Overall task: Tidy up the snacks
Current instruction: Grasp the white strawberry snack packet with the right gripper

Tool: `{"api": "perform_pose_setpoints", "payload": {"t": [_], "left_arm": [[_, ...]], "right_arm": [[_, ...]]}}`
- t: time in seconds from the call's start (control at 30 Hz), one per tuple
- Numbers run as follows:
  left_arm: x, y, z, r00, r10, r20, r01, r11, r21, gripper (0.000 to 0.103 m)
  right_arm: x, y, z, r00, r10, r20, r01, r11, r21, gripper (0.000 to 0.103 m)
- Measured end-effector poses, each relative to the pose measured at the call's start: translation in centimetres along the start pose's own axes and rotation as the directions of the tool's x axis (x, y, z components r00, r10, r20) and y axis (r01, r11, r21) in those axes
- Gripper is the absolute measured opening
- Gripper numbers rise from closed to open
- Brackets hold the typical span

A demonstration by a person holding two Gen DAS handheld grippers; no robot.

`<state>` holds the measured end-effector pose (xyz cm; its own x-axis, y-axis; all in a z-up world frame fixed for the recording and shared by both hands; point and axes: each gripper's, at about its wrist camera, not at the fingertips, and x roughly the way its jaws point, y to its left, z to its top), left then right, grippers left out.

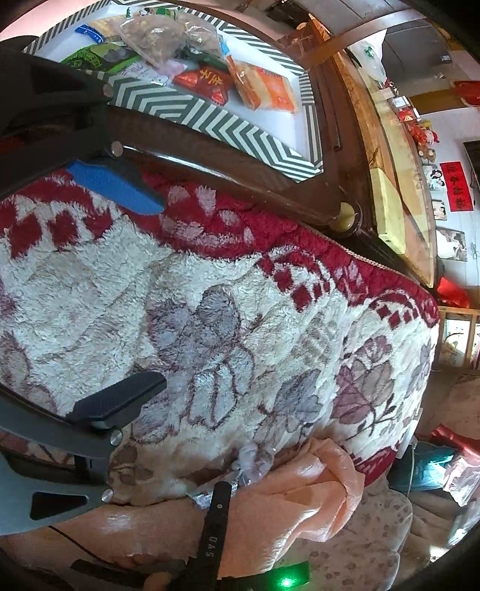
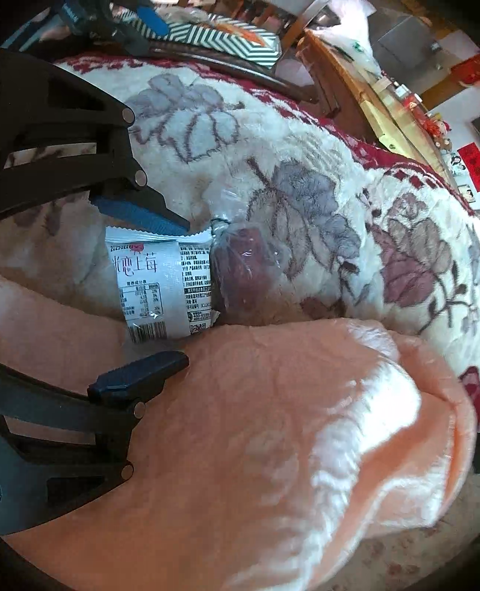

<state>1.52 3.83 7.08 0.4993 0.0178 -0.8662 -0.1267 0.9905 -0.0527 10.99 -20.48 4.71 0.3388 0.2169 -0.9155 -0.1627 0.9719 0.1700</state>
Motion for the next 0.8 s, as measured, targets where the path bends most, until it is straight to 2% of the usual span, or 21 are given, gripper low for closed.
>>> {"api": "perform_pose_setpoints", "payload": {"t": [0.1, 0.17, 0.2, 0.3, 0.4, 0.47, 0.5, 0.53, 0.57, 0.63, 0.67, 0.7, 0.77, 0.8], "left_arm": [[0.3, -0.3, 0.0, 1.0, -0.002, -0.005, 0.002, 1.0, 0.004, 0.088], [0.5, -0.5, 0.1, 1.0, -0.004, -0.007, 0.004, 1.0, 0.008, 0.088], [0.6, -0.5, 0.1, 1.0, -0.005, -0.009, 0.005, 1.0, 0.01, 0.088], [0.6, -0.7, 0.0, 1.0, -0.007, -0.007, 0.007, 1.0, 0.015, 0.088], [0.5, -0.7, 0.0, 1.0, -0.006, -0.005, 0.006, 1.0, 0.013, 0.088], [0.6, -0.6, 0.1, 1.0, -0.005, -0.008, 0.005, 1.0, 0.009, 0.088], [0.6, -0.5, 0.0, 1.0, -0.004, -0.009, 0.004, 1.0, 0.008, 0.088], [0.6, -0.5, 0.0, 1.0, -0.002, -0.011, 0.002, 1.0, 0.008, 0.088], [0.7, -0.4, -0.1, 1.0, 0.0, -0.012, 0.0, 1.0, 0.007, 0.088], [0.8, -0.2, 0.0, 1.0, 0.003, -0.017, -0.003, 1.0, 0.002, 0.088], [0.9, -0.1, 0.0, 1.0, 0.003, -0.019, -0.003, 1.0, -0.001, 0.088], [0.9, -0.1, 0.0, 1.0, 0.004, -0.02, -0.004, 1.0, -0.004, 0.088], [1.0, 0.1, 0.0, 1.0, 0.008, -0.023, -0.008, 1.0, -0.003, 0.088], [1.2, 0.1, 0.0, 1.0, 0.011, -0.026, -0.011, 1.0, -0.003, 0.088]], "right_arm": [[0.1, 0.8, -0.4, 0.997, 0.062, -0.049, -0.063, 0.998, -0.012, 0.066], [-0.3, 1.7, -1.3, 0.986, 0.151, -0.074, -0.154, 0.988, -0.032, 0.066], [-0.6, 2.1, -1.8, 0.984, 0.162, -0.074, -0.165, 0.985, -0.043, 0.066], [-1.4, 2.1, -2.6, 0.995, 0.094, -0.032, -0.096, 0.994, -0.053, 0.066], [-2.0, 1.6, -2.8, 0.994, 0.103, -0.018, -0.104, 0.993, -0.055, 0.066], [-2.2, 2.9, -2.5, 0.997, 0.073, -0.015, -0.075, 0.981, -0.18, 0.066], [-2.2, 3.7, -2.4, 0.999, 0.045, -0.018, -0.048, 0.965, -0.259, 0.066], [-2.1, 5.0, -2.3, 1.0, 0.0, -0.023, -0.009, 0.927, -0.375, 0.066], [-1.9, 5.8, -2.1, 0.999, -0.024, -0.03, 0.008, 0.896, -0.444, 0.066], [-1.5, 7.3, -2.0, 0.997, -0.06, -0.046, 0.023, 0.821, -0.57, 0.066], [-1.0, 8.0, -2.0, 0.995, -0.085, -0.061, 0.026, 0.769, -0.639, 0.066], [-0.8, 8.2, -2.0, 0.993, -0.099, -0.066, 0.029, 0.739, -0.673, 0.066], [0.1, 8.6, -2.2, 0.986, -0.147, -0.082, 0.034, 0.653, -0.756, 0.066], [0.4, 8.6, -2.3, 0.982, -0.163, -0.092, 0.031, 0.628, -0.777, 0.066]]}}
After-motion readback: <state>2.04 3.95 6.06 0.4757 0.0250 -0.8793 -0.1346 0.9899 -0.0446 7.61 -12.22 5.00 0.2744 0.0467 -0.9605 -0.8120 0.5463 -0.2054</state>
